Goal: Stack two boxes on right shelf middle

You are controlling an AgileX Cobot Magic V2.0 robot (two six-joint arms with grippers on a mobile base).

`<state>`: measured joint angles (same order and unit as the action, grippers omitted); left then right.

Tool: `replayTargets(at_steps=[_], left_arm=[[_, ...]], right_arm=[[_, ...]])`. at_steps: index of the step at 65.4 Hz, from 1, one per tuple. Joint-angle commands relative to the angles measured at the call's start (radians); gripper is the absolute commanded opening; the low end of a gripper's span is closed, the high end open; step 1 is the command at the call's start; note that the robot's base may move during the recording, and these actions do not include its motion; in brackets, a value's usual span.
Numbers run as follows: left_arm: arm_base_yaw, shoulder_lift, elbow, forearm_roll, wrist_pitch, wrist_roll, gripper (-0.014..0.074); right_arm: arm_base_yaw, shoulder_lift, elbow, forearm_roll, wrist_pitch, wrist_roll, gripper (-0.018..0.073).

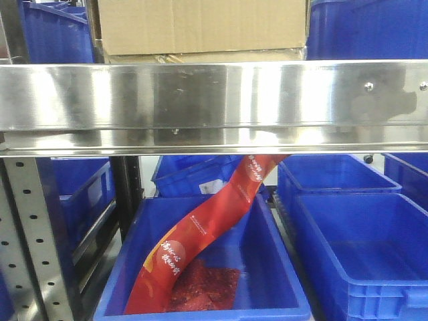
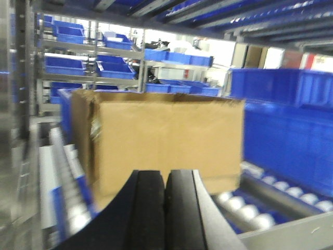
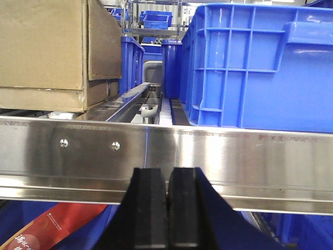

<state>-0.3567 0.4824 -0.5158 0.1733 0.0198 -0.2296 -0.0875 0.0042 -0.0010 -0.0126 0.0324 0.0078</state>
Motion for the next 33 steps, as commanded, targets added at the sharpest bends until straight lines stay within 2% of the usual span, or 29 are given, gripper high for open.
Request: replayTargets(at_steps=[1,7,20,28,32,33], left_arm=[[0.055,-0.095,0.084,-0.031,0.052,0.101,-0.0111],[0.135,-0.198,0.199,-0.115,0.053,0.179,-0.0111],[0.286,-0.405,0.433,-0.151,0.016,0.181,-0.0111],[0.342,-0.482,0.516,-0.151,0.015,0.181,-0.0111],[0.348,-0.482,0.516,-0.160,-0.005,0.181,-0.0111],[0.348,-0.482,0.516,-0.162,0.025,0.181,-0.0111]], right_arm=[[0.003,-0.004,0.001,-0.009,-0.013,-0.008,-0.0163],[0.003,-0.004,0.001,-0.009,-0.013,-0.008,-0.0163],[0.003,-0.004,0.001,-0.009,-0.013,-0.008,-0.0163],[0.003,-0.004,0.001,-0.009,-0.013,-0.008,-0.0163],[0.003,-0.004,0.001,-0.009,-0.013,-0.008,-0.0163],[0.003,-0.004,0.001,-0.009,-0.013,-0.008,-0.0163]])
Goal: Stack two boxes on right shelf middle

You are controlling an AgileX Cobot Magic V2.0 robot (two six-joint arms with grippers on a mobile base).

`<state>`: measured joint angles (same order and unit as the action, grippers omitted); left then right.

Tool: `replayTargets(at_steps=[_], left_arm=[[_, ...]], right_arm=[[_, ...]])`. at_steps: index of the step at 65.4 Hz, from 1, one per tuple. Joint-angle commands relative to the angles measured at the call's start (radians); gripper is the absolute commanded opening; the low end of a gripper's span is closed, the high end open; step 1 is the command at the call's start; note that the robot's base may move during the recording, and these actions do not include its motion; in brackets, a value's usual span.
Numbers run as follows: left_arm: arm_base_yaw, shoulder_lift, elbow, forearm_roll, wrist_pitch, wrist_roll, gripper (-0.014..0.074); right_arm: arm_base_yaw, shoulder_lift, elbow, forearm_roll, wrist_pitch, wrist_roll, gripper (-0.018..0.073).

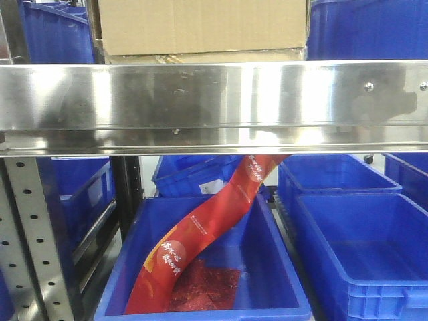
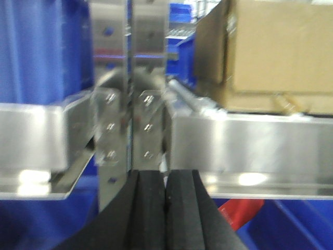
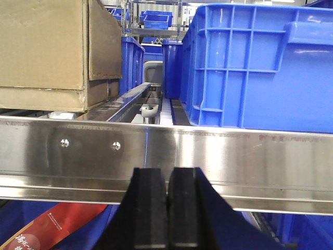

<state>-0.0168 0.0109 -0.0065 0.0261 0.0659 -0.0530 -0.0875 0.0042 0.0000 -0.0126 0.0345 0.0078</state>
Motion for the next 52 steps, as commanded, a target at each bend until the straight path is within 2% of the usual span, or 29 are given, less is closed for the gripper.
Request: replayTargets(at_steps=[1,52], left_arm=[[0.008,-0.011,0.006,-0.014,-0.013,0.004,-0.0111],[0.005,-0.011,0.006,-0.014,-0.038,0.004,-0.0111]], right_arm=[[0.003,-0.004,0.000,-0.009,-0.015,-0.008,-0.0163],[0.003,-0.004,0.000,-0.009,-0.017,-0.008,-0.0163]])
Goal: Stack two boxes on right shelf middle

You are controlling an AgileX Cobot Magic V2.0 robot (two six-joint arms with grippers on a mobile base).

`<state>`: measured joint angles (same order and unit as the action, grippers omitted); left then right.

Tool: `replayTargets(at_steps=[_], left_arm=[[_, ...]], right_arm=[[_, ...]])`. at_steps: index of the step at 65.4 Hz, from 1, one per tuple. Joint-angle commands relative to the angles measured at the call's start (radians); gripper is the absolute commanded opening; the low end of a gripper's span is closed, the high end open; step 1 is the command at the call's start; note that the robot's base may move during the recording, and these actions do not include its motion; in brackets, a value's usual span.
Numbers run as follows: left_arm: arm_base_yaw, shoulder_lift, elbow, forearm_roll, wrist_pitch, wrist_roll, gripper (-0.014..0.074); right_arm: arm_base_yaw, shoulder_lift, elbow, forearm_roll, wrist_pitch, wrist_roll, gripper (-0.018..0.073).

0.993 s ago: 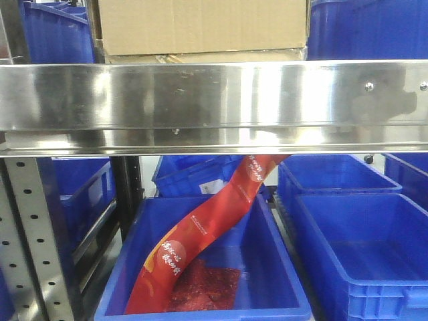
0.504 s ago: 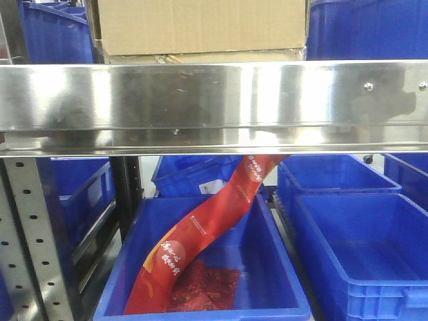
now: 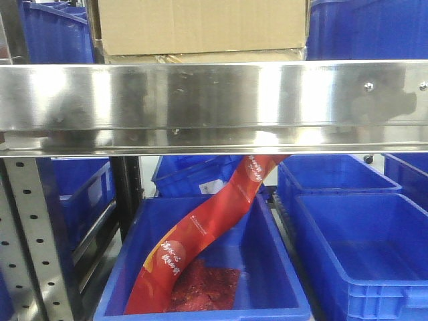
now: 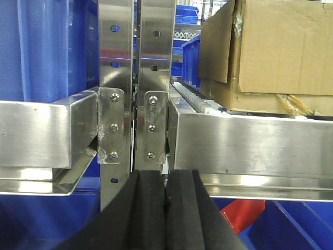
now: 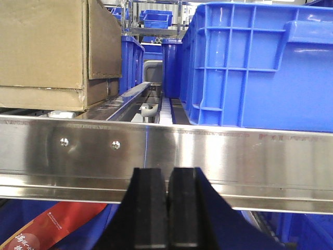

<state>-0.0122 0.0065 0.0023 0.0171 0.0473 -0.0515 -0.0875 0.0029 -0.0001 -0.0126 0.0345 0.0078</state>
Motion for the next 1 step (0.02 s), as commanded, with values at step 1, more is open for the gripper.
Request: replayTargets(at_steps=[1], left_arm=[[0.001,-0.006,-0.002,-0.005,-0.019,0.003,-0.0111]], right_arm=[[0.003,-0.003,0.000,-0.009,-0.017,-0.008,-0.0163]])
